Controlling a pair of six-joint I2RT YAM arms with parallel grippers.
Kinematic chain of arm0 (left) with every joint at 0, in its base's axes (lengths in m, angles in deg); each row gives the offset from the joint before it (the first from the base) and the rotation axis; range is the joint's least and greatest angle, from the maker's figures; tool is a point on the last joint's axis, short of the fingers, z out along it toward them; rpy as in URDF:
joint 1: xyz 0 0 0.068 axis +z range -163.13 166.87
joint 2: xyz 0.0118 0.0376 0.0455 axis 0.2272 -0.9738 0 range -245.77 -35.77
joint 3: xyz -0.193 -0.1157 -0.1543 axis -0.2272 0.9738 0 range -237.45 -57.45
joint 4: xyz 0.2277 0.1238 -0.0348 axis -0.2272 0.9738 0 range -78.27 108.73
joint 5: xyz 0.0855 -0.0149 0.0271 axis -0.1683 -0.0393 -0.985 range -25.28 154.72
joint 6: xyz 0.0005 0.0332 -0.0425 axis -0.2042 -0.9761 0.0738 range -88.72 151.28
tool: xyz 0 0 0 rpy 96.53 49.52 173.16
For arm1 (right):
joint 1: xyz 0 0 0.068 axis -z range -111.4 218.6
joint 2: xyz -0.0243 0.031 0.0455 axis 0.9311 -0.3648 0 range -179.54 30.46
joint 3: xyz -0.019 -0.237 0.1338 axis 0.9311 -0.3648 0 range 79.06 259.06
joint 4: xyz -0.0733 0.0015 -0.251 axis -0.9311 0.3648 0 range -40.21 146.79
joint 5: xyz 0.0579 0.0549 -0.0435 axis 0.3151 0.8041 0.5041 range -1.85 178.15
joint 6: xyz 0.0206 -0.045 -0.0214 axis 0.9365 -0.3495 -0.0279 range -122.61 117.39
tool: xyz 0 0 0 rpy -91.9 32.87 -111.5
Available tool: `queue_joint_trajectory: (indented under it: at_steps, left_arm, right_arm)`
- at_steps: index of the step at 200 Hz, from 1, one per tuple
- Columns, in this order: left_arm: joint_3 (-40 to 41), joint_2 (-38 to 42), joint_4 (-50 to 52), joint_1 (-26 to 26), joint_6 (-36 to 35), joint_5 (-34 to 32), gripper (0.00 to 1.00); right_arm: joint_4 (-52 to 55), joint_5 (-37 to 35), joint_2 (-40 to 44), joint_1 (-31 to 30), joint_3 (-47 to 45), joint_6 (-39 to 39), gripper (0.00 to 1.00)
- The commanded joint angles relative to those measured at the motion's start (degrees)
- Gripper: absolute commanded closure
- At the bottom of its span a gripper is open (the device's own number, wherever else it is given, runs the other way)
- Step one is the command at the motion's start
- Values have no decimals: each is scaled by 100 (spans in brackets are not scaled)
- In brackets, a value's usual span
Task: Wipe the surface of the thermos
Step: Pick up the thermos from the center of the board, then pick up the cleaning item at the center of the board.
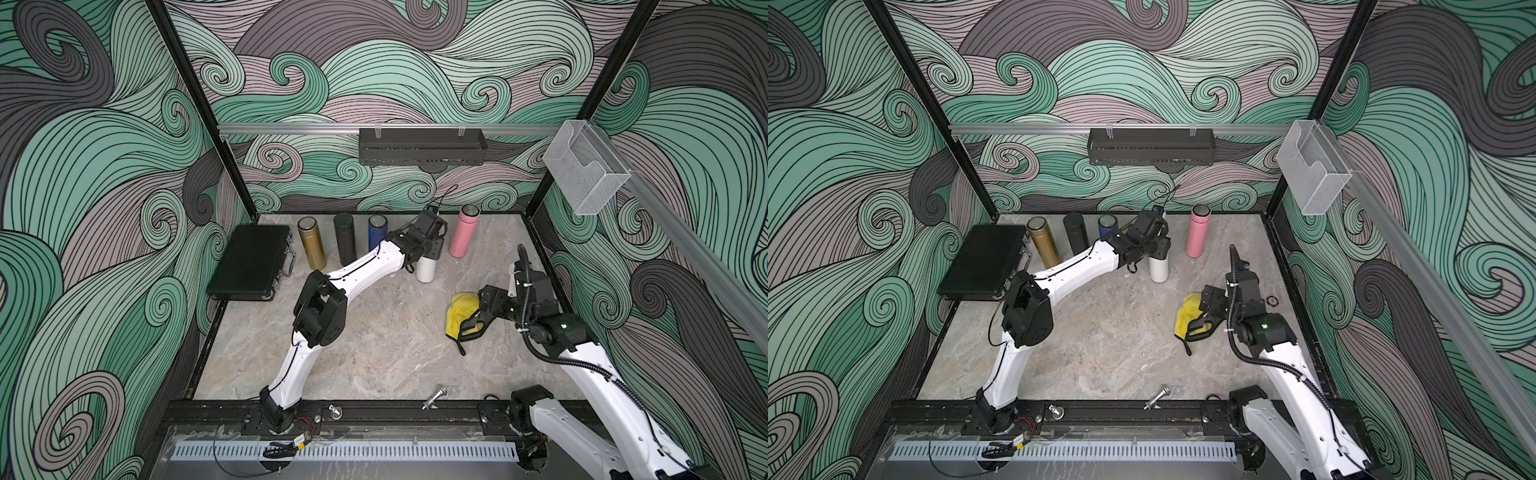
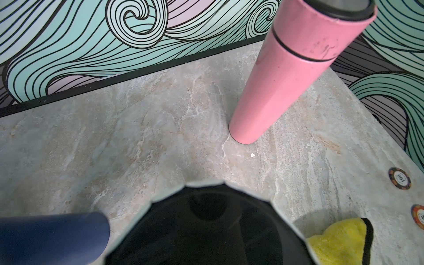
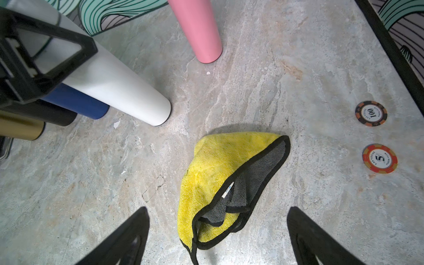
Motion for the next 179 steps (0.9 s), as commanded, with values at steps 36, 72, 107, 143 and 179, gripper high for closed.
queue_joint_trajectory:
  at_steps: [36,72,107,143,179]
  left_arm:
    - [2125,2699,-54,-97,415,237,100]
    - [3208,4076,10,-106,660,259,100]
    - [3670,4778,42,-98,720,-124,100]
    - [3837,5038,99,-89,617,-387,100]
    - [4223,5293,-82,-6,656,-408,100]
  right_arm:
    - [-467,205,-1066,134,-257,-114,0]
    - [-643,203,-1819,250,-216,-207,0]
    - [-900,460,-2653,280,-92,-40,0]
    - [-1108,495,-3116,272,-125,201,0]
    - [-1120,331,-3659,147,18,398,0]
